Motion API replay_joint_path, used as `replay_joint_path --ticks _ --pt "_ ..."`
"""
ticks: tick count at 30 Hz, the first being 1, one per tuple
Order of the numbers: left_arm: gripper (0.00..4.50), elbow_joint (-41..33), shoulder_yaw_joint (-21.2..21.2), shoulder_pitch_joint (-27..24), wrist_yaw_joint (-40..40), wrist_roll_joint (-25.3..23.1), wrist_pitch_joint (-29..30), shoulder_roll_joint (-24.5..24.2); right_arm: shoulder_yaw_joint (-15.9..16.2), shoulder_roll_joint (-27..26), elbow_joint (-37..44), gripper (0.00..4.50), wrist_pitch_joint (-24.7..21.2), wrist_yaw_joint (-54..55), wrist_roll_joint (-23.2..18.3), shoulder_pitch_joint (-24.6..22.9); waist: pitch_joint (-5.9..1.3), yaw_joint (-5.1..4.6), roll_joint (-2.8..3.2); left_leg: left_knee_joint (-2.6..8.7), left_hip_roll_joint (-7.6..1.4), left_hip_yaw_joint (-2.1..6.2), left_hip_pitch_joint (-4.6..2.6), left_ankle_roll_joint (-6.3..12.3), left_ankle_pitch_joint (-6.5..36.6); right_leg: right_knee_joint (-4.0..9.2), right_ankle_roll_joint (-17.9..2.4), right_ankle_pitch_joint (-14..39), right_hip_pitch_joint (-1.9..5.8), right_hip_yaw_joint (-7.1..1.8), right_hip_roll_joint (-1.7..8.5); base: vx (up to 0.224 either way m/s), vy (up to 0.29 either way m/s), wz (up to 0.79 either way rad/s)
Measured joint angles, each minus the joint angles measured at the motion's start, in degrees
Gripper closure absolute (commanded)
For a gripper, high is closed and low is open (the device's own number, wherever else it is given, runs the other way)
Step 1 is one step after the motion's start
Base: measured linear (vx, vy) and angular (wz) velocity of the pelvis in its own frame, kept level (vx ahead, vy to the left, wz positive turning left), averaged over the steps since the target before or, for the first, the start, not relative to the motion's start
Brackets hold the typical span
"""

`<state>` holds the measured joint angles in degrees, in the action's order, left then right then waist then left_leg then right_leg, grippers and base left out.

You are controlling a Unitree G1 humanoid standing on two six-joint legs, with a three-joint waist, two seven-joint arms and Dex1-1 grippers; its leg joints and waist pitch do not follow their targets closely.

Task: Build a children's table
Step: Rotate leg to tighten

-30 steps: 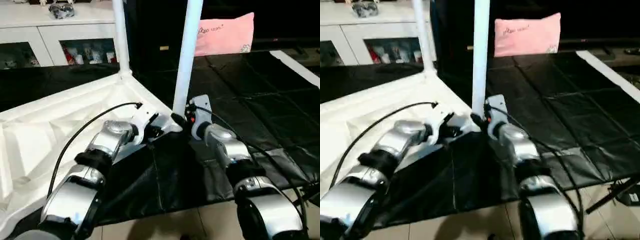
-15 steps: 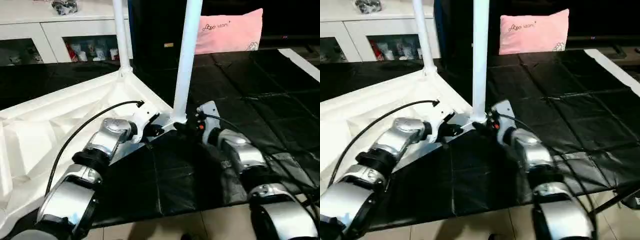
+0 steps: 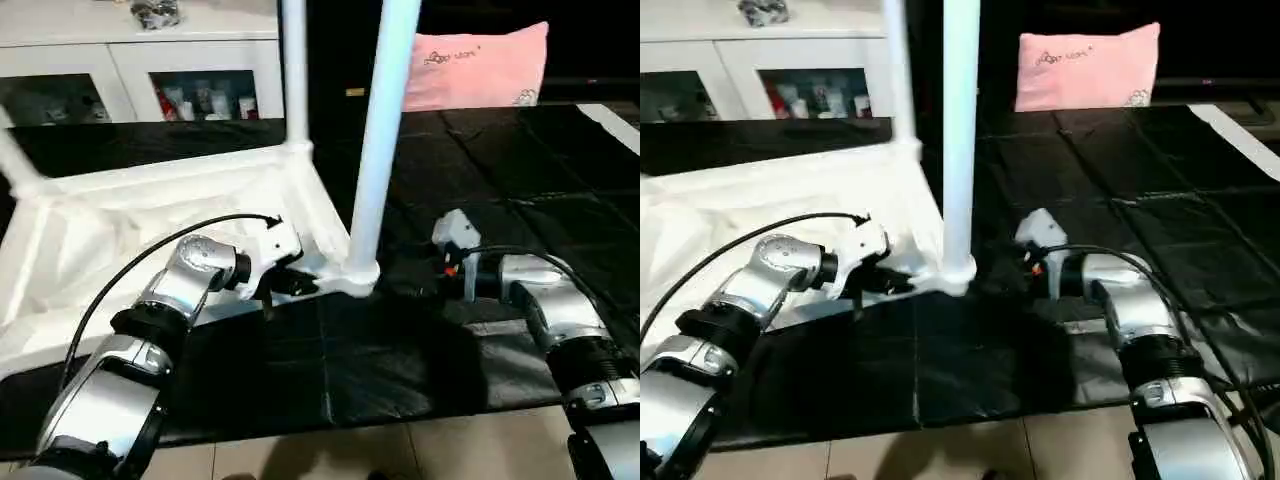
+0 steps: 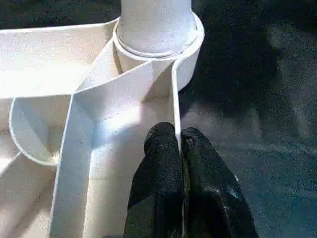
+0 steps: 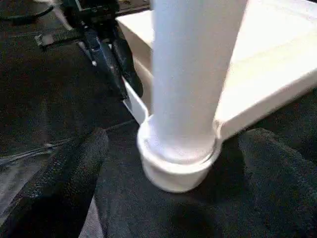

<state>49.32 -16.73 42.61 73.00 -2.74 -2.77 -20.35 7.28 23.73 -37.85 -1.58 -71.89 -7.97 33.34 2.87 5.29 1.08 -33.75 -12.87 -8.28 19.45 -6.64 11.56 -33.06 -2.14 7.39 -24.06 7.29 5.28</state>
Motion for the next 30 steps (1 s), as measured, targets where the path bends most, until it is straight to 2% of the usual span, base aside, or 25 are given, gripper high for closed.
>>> replay_joint_path --ticks 4,9,15,19,20,22,25,28,30 --pt "4.50 -1.9 -0.7 -1.2 4.9 0.7 -0.8 -1.4 0.9 -0.1 1.8 0.01 0.7 -2.6 -0.3 0.0 0.01 0.47 0.01 0.00 0.00 0.00 0.03 0.00 0.0 0.00 -0.1 -0.1 0.02 -0.06 0.01 0.000 0.000 0.00" --pt "4.50 -1.8 -1.2 -1.2 5.3 0.2 -2.7 -1.3 2.1 -0.8 1.8 0.01 1.0 -3.1 -0.4 0.0 0.01 0.79 0.01 -0.02 0.02 -0.02 0.04 -0.01 0.0 0.01 -0.1 0.0 0.05 -0.14 0.02 0.000 0.000 0.00" --pt "4.50 0.7 -1.3 0.4 -0.6 -1.7 -3.7 1.0 2.2 -0.7 4.3 0.01 1.8 -2.0 -0.3 -1.5 0.00 1.05 0.01 -0.05 0.02 -0.05 -0.03 -0.14 -0.1 0.00 0.1 0.1 0.16 -0.15 0.02 0.000 0.000 0.00" --pt "4.50 1.5 -0.9 0.7 -4.8 -2.0 -3.4 2.1 1.8 -2.5 3.3 0.01 2.5 5.1 1.8 -1.5 0.00 0.46 -0.01 -0.09 0.01 -0.09 -0.05 -0.15 -0.1 0.00 0.1 0.1 0.15 -0.18 0.02 0.000 0.000 0.00" --pt "4.06 1.5 -0.6 0.7 -5.2 -2.0 -3.0 2.2 1.7 -3.5 2.5 0.00 2.5 7.2 2.1 -1.5 0.00 0.20 0.00 -0.09 0.02 -0.09 -0.02 -0.16 -0.1 0.00 0.1 0.1 0.12 -0.18 0.02 0.000 0.000 0.00" --pt "4.06 1.5 0.2 0.8 -5.2 -1.8 -1.9 2.2 1.7 -5.3 0.3 0.00 2.4 11.2 2.5 -1.5 0.00 -0.23 0.01 -0.06 0.02 -0.09 0.05 -0.17 -0.1 0.00 0.1 0.1 0.06 -0.18 0.02 0.000 0.000 0.00" --pt "3.67 -0.1 0.7 0.7 -4.4 -1.0 -0.4 1.9 0.6 -6.4 -1.4 0.00 2.3 15.6 3.2 -1.1 0.00 -0.38 0.01 0.00 0.00 -0.10 0.10 -0.18 -0.1 -0.01 0.1 0.1 -0.02 -0.18 0.02 0.000 0.000 0.00" --pt "3.56 -3.3 1.2 0.5 -2.9 0.6 1.3 0.4 -0.2 -7.6 -2.9 0.00 2.1 18.9 3.3 0.6 0.00 -0.63 0.01 0.13 -0.02 -0.11 0.10 -0.18 -0.1 -0.08 0.1 0.1 -0.11 -0.18 0.00 0.000 0.000 0.00" --pt "3.23 -6.4 1.6 -0.2 -1.4 1.3 2.9 -1.3 -0.3 -8.1 -4.2 0.00 2.2 20.8 3.4 1.8 0.00 -0.67 0.00 0.18 -0.04 -0.13 0.06 -0.18 -0.1 -0.10 0.1 0.0 -0.13 -0.17 -0.03 0.000 0.000 0.00"
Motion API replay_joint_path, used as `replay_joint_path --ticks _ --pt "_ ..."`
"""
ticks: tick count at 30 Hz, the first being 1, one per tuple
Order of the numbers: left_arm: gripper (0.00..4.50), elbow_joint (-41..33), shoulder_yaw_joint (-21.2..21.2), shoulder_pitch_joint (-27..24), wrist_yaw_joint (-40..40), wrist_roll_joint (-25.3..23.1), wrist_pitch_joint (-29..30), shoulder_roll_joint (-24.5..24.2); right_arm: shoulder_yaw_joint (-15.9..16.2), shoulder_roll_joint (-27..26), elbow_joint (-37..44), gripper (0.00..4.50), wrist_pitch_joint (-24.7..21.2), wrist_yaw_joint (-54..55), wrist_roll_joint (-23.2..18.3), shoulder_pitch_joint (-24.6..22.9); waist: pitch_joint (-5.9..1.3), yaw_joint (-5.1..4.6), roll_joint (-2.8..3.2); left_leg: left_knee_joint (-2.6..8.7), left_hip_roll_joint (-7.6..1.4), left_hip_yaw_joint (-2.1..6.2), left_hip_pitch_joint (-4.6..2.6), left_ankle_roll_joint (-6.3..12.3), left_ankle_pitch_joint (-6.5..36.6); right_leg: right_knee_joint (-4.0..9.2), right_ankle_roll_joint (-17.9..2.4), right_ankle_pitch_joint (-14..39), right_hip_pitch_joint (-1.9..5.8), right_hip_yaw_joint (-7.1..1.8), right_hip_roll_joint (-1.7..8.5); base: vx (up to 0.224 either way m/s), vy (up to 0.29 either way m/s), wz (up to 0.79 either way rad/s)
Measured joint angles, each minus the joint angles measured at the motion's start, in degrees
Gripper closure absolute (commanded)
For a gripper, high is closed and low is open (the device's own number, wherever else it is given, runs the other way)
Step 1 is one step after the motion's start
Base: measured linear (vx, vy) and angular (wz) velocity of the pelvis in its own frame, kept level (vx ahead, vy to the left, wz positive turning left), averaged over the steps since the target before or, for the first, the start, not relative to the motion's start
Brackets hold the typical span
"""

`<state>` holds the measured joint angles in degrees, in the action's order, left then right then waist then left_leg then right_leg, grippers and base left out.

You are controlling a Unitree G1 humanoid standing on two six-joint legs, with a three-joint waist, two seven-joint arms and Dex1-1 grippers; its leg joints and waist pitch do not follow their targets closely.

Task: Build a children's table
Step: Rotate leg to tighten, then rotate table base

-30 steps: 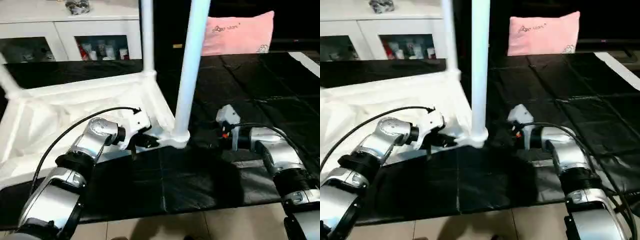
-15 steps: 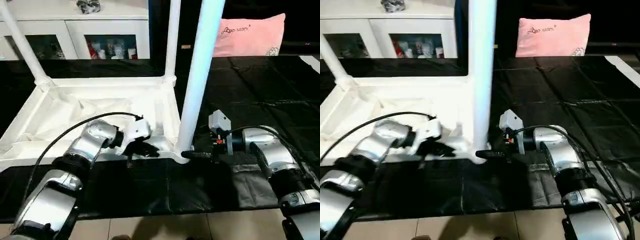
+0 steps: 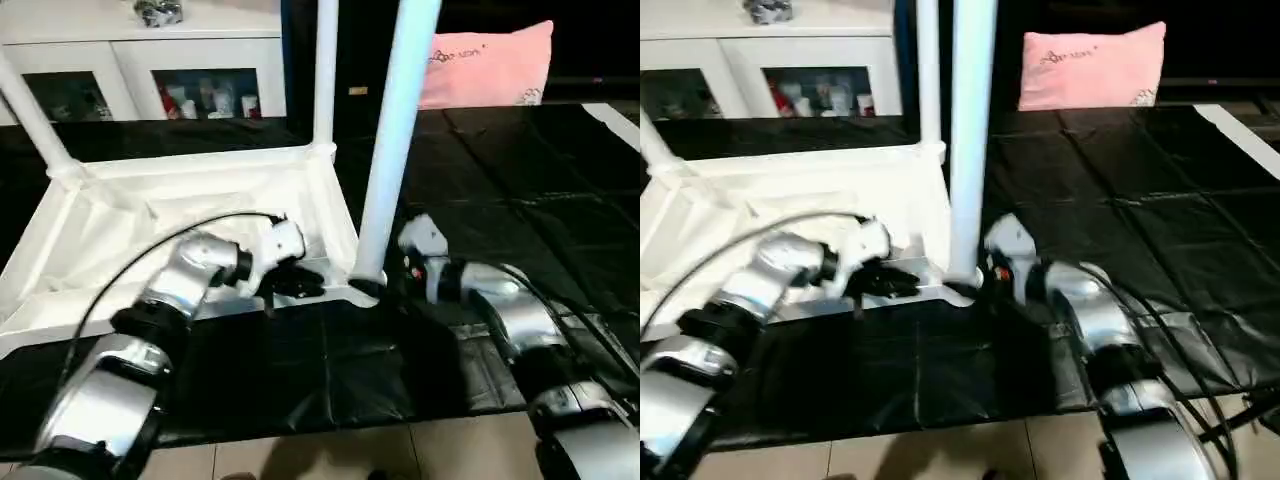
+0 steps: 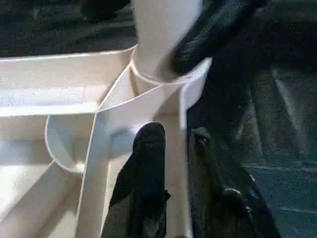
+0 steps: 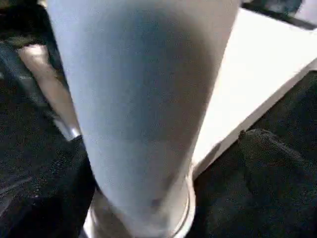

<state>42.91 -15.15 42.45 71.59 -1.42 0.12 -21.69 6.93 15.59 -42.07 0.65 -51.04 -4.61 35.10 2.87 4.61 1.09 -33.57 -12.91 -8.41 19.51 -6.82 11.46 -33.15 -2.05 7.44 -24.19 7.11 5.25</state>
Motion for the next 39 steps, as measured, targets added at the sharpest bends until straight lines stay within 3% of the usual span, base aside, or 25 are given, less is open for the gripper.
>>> replay_joint_path --ticks 4,8,13,17,21,27,30,36,39 --pt "3.04 -7.6 1.9 -5.0 3.8 2.6 4.9 -4.9 -2.0 -0.3 -3.5 0.00 0.1 3.4 0.0 1.9 0.00 -0.34 0.00 0.01 0.00 -0.08 0.00 -0.01 0.0 -0.01 0.0 0.0 -0.05 -0.06 0.01 0.000 0.000 0.00" --pt "2.68 -11.8 3.8 -8.7 4.1 4.3 8.0 -6.6 -3.4 -0.1 -7.2 0.00 0.7 8.9 0.3 4.0 0.01 0.13 0.00 -0.08 0.03 -0.12 0.03 -0.01 0.0 -0.03 0.0 0.0 -0.04 -0.14 0.05 0.000 0.000 0.00" --pt "2.29 -22.0 7.7 -16.0 1.2 8.5 14.0 -8.1 -7.3 0.5 -15.6 0.00 0.7 27.9 1.9 9.4 0.04 0.45 0.04 -0.08 0.03 -0.32 -0.36 -0.07 0.0 -0.06 0.1 0.0 0.06 -0.31 0.09 0.000 0.000 0.00" --pt "1.91 -30.6 10.1 -23.7 0.4 10.6 19.7 -10.9 -9.5 0.4 -16.6 0.00 1.4 29.5 1.7 9.4 0.08 -0.89 -0.11 0.10 0.01 -0.49 -0.28 -0.10 0.0 -0.08 0.3 0.2 0.08 -0.40 0.07 0.000 0.000 0.00" --pt "1.48 -37.8 10.9 -30.9 0.2 12.1 24.2 -14.1 -8.6 -1.7 -16.6 0.00 3.5 29.0 1.8 8.5 0.12 -2.64 -0.19 0.33 -0.07 -0.51 -0.27 -0.10 0.0 -0.21 0.3 0.3 -0.10 -0.39 -0.03 0.000 0.000 0.00" --pt "1.05 -46.3 14.6 -40.7 0.7 15.3 30.0 -18.9 -8.4 -1.5 -13.7 0.00 0.8 21.9 0.3 6.3 0.18 -2.81 -0.32 0.28 -0.08 -0.52 -0.23 -0.11 0.0 -0.33 0.3 0.3 -0.20 -0.41 -0.04 0.000 0.000 0.00" --pt "0.62 -49.3 16.3 -44.5 0.0 16.0 32.7 -19.3 -7.5 -1.4 -11.1 0.00 -0.5 18.6 0.0 4.4 0.20 -2.56 -0.38 0.10 -0.08 -0.51 -0.19 -0.10 0.0 -0.37 0.2 0.3 -0.18 -0.42 -0.03 0.000 0.000 0.00" --pt "0.19 -55.6 20.7 -54.9 0.7 19.5 36.7 -24.7 -6.5 -1.2 -1.7 0.00 -2.9 13.2 -2.3 -1.5 0.27 -2.84 -0.74 0.06 -0.09 -0.45 -0.46 -0.10 0.0 -0.38 0.3 0.4 0.06 -0.41 -0.06 0.000 0.000 0.00" --pt "0.03 -56.2 23.5 -57.6 1.0 19.4 36.8 -26.5 -6.3 -1.6 3.0 0.00 -4.4 12.3 -2.5 -4.0 0.27 -2.83 -0.94 0.05 -0.08 -0.40 -0.52 -0.10 0.0 -0.37 0.3 0.4 0.12 -0.39 -0.07 0.000 0.000 0.00"
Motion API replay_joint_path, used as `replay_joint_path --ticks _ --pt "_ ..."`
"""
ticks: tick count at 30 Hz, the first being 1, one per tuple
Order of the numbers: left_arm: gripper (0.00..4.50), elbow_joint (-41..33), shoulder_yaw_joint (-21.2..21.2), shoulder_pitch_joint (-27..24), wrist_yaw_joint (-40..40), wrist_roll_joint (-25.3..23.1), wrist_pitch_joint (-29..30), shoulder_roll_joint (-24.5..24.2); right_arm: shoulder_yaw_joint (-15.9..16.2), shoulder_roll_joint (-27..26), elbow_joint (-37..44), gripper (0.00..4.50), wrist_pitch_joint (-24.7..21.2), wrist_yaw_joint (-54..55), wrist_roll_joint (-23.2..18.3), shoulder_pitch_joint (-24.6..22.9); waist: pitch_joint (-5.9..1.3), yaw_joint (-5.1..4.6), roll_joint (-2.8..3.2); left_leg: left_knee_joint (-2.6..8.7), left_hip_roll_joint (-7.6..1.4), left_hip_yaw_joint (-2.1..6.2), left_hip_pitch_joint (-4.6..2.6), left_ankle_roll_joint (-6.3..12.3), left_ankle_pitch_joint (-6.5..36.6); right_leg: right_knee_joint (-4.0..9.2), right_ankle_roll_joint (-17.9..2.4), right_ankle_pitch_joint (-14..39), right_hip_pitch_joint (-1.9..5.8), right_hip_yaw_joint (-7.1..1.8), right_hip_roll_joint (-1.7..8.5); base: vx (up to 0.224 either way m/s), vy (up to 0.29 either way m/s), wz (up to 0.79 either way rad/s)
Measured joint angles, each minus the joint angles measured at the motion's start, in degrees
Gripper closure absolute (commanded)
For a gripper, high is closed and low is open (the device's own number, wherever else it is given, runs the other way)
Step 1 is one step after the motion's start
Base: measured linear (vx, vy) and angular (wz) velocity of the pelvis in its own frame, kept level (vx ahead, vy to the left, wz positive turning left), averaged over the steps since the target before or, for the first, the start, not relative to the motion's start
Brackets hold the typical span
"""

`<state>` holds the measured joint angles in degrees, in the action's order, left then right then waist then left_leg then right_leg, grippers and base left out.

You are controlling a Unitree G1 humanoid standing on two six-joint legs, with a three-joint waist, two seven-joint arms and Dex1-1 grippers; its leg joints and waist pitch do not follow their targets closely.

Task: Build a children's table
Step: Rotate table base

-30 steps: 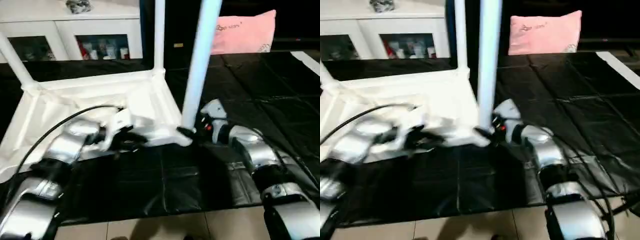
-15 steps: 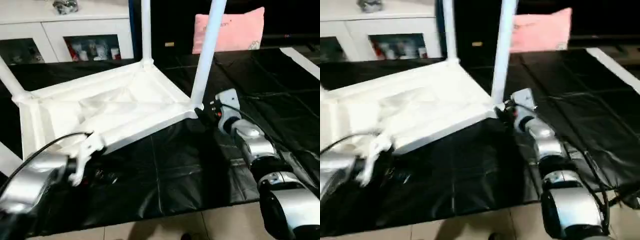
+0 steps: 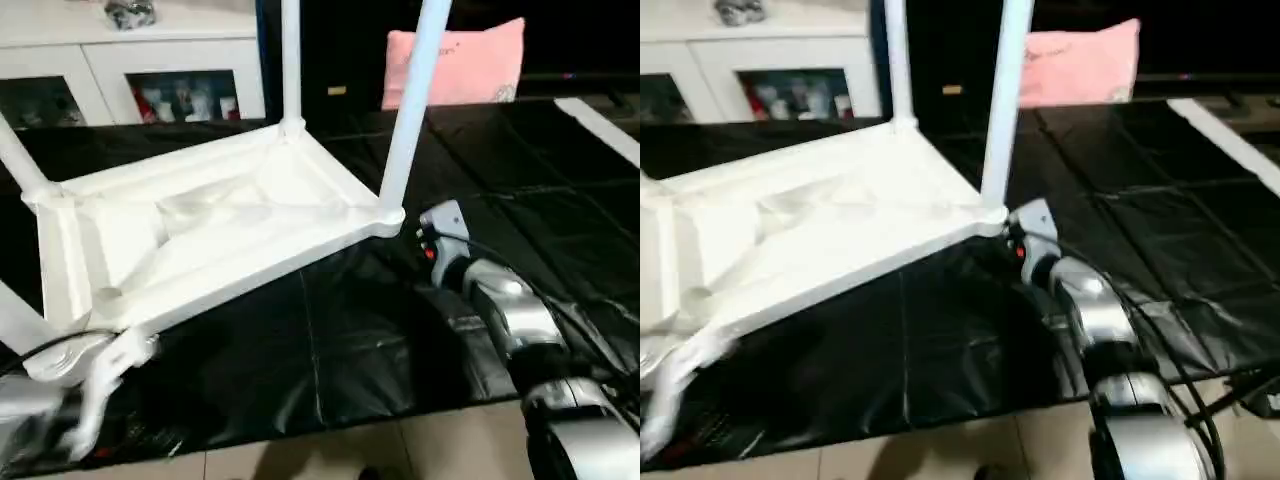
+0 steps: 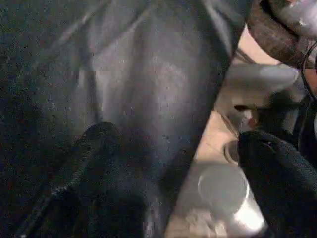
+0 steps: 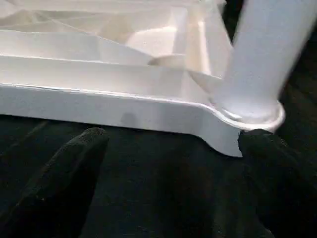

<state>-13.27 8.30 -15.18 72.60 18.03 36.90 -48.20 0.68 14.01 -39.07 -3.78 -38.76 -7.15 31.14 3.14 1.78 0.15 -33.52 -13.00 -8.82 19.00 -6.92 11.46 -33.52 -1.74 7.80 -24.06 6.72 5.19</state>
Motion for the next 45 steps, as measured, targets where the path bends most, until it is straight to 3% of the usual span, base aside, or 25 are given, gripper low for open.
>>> replay_joint_path --ticks 2,7,14,20,28,36,40,45 --pt "0.03 0.7 1.1 0.8 -1.7 -0.9 -0.8 0.5 0.9 -0.7 2.0 0.00 -1.0 -0.1 0.0 -0.8 0.02 0.01 -0.12 -0.05 0.01 0.09 0.00 0.00 0.0 0.02 0.0 0.0 0.04 0.02 -0.02 0.000 0.000 0.00" --pt "0.03 2.0 1.9 10.2 -10.5 -0.7 -3.5 7.8 4.3 -4.6 4.9 0.00 -2.5 2.0 1.1 -1.9 -0.02 0.38 -0.23 -0.25 0.06 0.24 0.03 0.00 0.0 0.15 0.0 0.0 0.26 0.00 0.00 0.000 0.000 0.00" --pt "0.03 3.7 -4.5 20.1 -12.5 -0.2 -3.7 13.8 4.4 -4.3 9.1 0.00 -5.6 3.1 1.1 -2.5 -0.08 0.28 -0.32 -0.15 0.13 0.18 0.07 -0.01 0.0 0.05 0.0 0.0 0.21 -0.20 -0.01 0.000 0.000 0.00" --pt "0.03 15.4 -14.0 30.5 -17.4 -9.1 -9.9 17.3 6.8 -0.6 14.6 0.00 -6.9 -1.4 1.5 -4.1 -0.06 0.15 -0.18 -0.09 0.06 0.19 0.07 -0.01 0.0 -0.02 0.0 0.0 0.16 -0.20 -0.13 0.000 0.000 0.00" --pt "0.03 31.7 -19.5 41.1 -30.5 -23.3 -24.8 17.9 8.8 4.5 20.2 0.00 -7.1 -4.6 3.4 -7.4 -0.04 0.10 -0.07 -0.15 0.06 0.23 0.08 -0.01 0.0 -0.01 0.0 0.0 0.17 -0.16 -0.14 0.000 0.000 0.00" --pt "0.03 45.0 -24.9 47.3 -36.4 -30.7 -33.8 19.4 9.9 5.1 21.1 0.00 -7.4 -5.5 4.1 -8.3 -0.04 0.30 -0.07 -0.31 0.07 0.29 0.16 0.00 0.0 -0.01 0.0 0.0 0.18 -0.11 -0.12 0.000 0.000 0.00" --pt "0.03 50.5 -26.0 51.1 -41.4 -34.1 -36.7 19.6 10.1 5.1 21.2 0.00 -7.4 -5.3 4.5 -8.3 -0.04 0.15 -0.08 -0.40 0.07 0.33 0.20 0.00 0.0 -0.01 0.1 -0.1 0.18 -0.09 -0.12 0.000 0.000 0.00" --pt "0.03 53.7 -25.4 53.8 -46.1 -34.7 -38.4 20.5 10.1 4.9 21.2 0.00 -7.4 -5.1 4.6 -8.2 -0.04 0.50 -0.08 -0.39 0.08 0.52 0.51 0.00 0.0 0.00 0.1 -0.1 0.07 0.08 -0.07 0.000 0.000 0.00"
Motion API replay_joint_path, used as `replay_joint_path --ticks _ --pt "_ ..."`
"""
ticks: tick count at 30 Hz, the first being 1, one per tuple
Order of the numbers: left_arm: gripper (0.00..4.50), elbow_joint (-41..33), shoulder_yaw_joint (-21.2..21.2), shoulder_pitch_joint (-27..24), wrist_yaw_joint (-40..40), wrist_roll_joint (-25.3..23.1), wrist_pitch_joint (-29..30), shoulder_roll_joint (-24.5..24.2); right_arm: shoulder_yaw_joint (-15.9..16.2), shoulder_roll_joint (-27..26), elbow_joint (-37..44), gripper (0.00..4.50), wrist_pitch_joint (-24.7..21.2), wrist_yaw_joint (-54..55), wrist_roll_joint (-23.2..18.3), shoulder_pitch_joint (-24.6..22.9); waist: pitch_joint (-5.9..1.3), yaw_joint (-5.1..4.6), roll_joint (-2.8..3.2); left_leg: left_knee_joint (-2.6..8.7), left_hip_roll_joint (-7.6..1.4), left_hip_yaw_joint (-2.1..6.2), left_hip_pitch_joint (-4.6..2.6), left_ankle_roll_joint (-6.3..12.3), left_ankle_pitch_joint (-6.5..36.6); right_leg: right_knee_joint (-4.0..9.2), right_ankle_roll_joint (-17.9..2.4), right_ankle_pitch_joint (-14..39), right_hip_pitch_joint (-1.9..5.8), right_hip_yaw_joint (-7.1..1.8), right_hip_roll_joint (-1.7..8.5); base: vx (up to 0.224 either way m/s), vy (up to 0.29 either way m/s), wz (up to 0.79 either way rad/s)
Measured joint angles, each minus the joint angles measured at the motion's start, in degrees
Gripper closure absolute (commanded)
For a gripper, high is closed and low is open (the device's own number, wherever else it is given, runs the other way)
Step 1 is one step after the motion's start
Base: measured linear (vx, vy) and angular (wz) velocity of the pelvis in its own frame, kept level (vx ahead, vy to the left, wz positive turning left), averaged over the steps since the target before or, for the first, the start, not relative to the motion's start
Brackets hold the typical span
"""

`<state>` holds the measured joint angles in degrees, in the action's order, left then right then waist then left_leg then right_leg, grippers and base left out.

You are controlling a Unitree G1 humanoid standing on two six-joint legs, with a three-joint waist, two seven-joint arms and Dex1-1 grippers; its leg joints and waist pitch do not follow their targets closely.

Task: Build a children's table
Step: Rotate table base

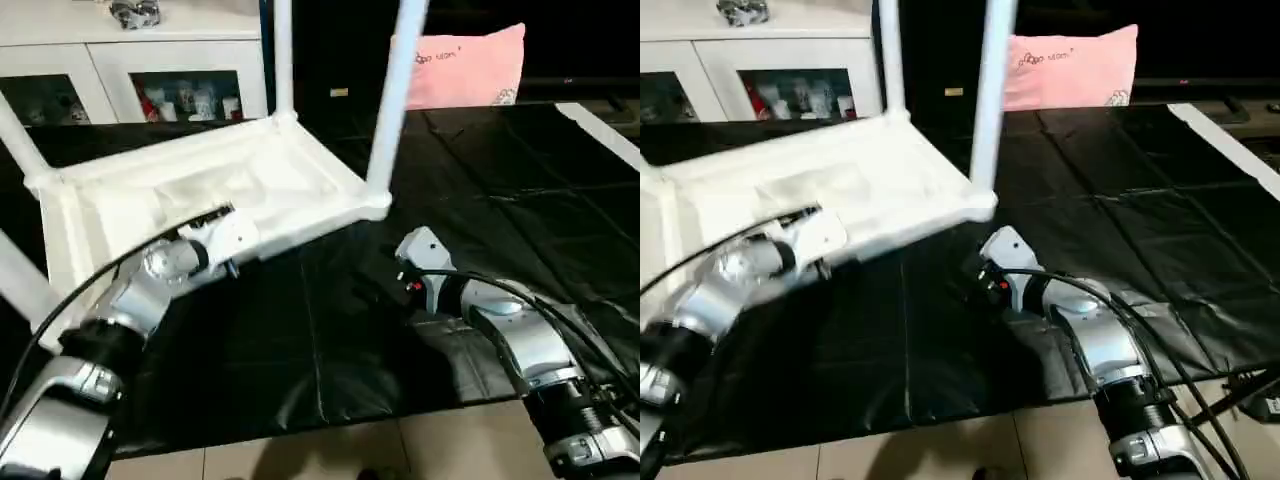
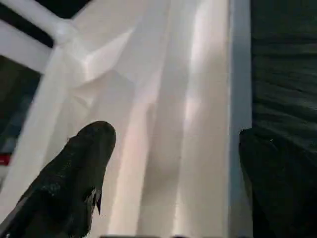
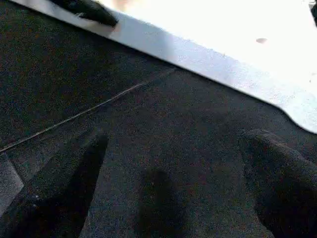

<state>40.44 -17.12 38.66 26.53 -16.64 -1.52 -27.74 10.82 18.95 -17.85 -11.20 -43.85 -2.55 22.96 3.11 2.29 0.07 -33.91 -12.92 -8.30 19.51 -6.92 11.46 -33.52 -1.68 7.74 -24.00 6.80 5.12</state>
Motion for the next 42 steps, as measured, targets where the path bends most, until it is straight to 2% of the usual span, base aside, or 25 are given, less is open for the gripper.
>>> replay_joint_path --ticks 3,6,9,11,12,15,19,21,22,27,30,34,38,42 --pt "0.03 0.7 1.8 0.1 -0.1 1.3 -1.1 1.2 0.1 -0.1 0.0 0.00 0.0 0.2 0.0 0.0 0.00 0.23 0.01 0.02 0.00 0.01 0.08 0.00 0.0 0.00 0.0 0.0 -0.04 0.02 0.01 0.000 0.000 0.00" --pt "0.03 -3.3 7.4 -3.4 5.6 10.1 -0.7 3.7 0.2 -0.2 0.2 0.00 0.0 0.2 0.0 0.0 -0.01 0.32 0.02 0.02 0.02 0.00 0.12 0.02 0.0 0.03 -0.1 -0.1 -0.06 0.02 0.07 0.000 0.000 0.00" --pt "0.03 -7.6 9.2 -7.8 10.4 15.9 0.9 3.7 0.2 -0.2 0.9 0.00 0.0 0.3 0.0 -0.1 -0.01 0.31 0.03 0.05 0.02 0.00 0.11 0.01 0.0 0.02 -0.2 -0.1 -0.08 0.03 0.06 0.000 0.000 0.00" --pt "0.03 -14.0 10.9 -13.6 16.2 22.0 4.5 2.0 0.3 -0.3 1.5 0.00 0.0 0.3 0.0 -0.3 -0.01 0.07 0.02 0.07 -0.01 -0.02 0.07 0.01 0.0 0.01 -0.1 0.0 -0.09 0.02 0.05 0.000 0.000 0.00" --pt "0.03 -17.7 11.3 -16.9 20.1 25.3 7.2 0.0 0.2 -0.2 1.5 0.00 0.0 0.3 0.0 -0.4 -0.01 -0.02 0.03 0.09 -0.02 -0.02 0.05 0.00 0.0 -0.01 -0.1 0.0 -0.10 0.02 0.04 0.000 0.000 0.00" --pt "0.03 -24.5 11.8 -24.0 29.0 30.4 14.0 -7.1 0.3 -0.2 1.6 0.00 -0.1 0.2 -0.1 -0.6 0.00 -0.13 0.04 0.08 -0.04 -0.02 -0.04 -0.01 0.0 -0.08 0.0 0.0 -0.08 0.01 0.02 0.000 0.000 0.00" --pt "0.03 -31.7 12.2 -33.2 38.3 32.6 21.1 -17.9 0.4 -0.4 1.6 0.00 -0.1 0.1 -0.2 -0.6 0.00 -0.26 0.03 0.08 0.00 -0.05 -0.37 -0.01 0.0 -0.09 0.0 0.0 0.14 -0.06 0.03 0.000 0.000 0.00" --pt "0.03 -34.3 14.6 -37.5 40.5 33.7 23.1 -21.4 0.5 -0.8 1.6 0.00 -0.1 -0.1 -0.2 -0.5 -0.01 -0.32 -0.09 0.08 0.01 -0.05 -0.43 -0.01 0.0 -0.08 0.0 0.0 0.18 -0.07 0.03 0.000 0.000 0.00" --pt "0.03 -36.3 17.2 -40.8 41.5 34.8 25.1 -23.9 0.8 -1.1 1.6 0.00 -0.1 -0.3 -0.2 -0.3 -0.02 -0.37 -0.14 0.08 0.00 -0.04 -0.45 -0.01 0.0 -0.08 0.0 0.0 0.21 -0.06 0.03 0.000 0.000 0.00" --pt "0.03 -37.8 25.0 -48.4 45.0 36.5 29.9 -31.7 0.9 -1.2 1.7 0.00 -0.1 -0.4 -0.2 -0.3 -0.05 -0.26 -0.41 0.07 0.03 -0.04 -0.46 -0.01 0.0 -0.06 0.0 0.0 0.23 -0.09 0.02 0.000 0.000 0.00" --pt "0.03 -34.1 30.1 -49.3 45.6 36.2 30.0 -35.0 0.9 -1.4 1.7 0.00 0.0 -0.4 -0.2 -0.3 -0.06 -0.25 -0.71 0.07 0.02 0.01 -0.48 -0.01 0.0 -0.05 0.0 0.0 0.24 -0.07 0.00 0.000 0.000 0.00" --pt "0.03 -27.0 36.0 -46.8 43.6 36.0 27.3 -37.0 0.9 -1.6 1.6 0.00 0.0 -0.4 -0.2 -0.3 -0.06 -0.29 -0.77 0.07 0.03 0.02 -0.50 -0.01 0.0 0.06 0.0 0.0 0.33 -0.08 -0.01 0.000 0.000 0.00" --pt "0.03 -20.0 40.3 -42.1 41.3 37.6 22.7 -36.6 0.9 -2.2 1.4 0.00 0.0 -0.3 -0.2 -0.2 -0.06 -0.26 -0.79 0.10 0.03 0.02 -0.49 -0.01 0.0 0.07 0.0 0.0 0.33 -0.09 -0.01 0.000 0.000 0.00" --pt "0.03 -21.0 43.2 -37.7 41.3 41.1 20.0 -31.7 0.9 -2.4 1.2 0.00 0.0 0.2 -0.2 -0.1 -0.15 0.24 -0.94 0.12 0.04 -0.01 -0.51 -0.02 0.0 0.04 0.0 0.0 0.35 -0.12 0.03 0.000 0.000 0.00"
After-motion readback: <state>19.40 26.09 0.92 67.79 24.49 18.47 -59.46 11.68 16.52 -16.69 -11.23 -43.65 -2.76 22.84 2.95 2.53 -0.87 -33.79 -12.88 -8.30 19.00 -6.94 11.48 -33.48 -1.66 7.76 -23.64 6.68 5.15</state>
